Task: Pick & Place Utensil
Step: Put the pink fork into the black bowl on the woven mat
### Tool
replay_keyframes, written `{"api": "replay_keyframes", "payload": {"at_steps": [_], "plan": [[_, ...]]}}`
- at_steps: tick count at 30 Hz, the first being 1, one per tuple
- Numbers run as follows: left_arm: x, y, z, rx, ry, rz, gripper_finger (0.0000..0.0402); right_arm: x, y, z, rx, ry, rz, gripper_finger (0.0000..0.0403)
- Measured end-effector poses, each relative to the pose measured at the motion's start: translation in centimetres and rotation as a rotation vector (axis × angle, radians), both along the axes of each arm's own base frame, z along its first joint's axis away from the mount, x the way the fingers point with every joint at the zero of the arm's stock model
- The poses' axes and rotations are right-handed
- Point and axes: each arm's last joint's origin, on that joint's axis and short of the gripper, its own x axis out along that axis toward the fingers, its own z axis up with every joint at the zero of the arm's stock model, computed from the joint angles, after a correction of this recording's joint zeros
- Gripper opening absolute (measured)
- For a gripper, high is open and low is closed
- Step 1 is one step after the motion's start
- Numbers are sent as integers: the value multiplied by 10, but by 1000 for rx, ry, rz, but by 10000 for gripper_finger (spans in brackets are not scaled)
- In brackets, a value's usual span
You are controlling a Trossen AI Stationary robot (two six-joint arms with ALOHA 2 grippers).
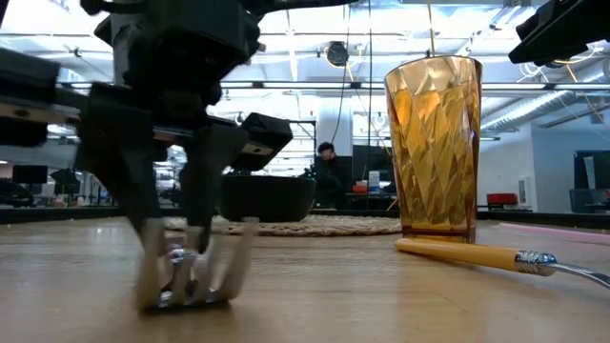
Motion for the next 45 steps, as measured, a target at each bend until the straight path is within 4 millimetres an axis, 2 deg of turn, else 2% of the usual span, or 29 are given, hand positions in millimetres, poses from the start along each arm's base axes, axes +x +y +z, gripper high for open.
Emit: {"api": "replay_keyframes", "payload": {"at_steps": [24, 33, 41, 45], "plan": [[-6, 9, -7, 70, 121, 99, 107, 0, 0, 0, 6, 0, -4, 89], [-9, 15, -9, 79, 177, 145, 65, 0, 0, 0, 6, 0, -3, 89], [-10, 18, -10, 92, 202, 151, 70, 0, 0, 0, 6, 0, -4, 89], [-11, 18, -11, 94, 204, 150, 59, 0, 0, 0, 6, 0, -3, 89]]}}
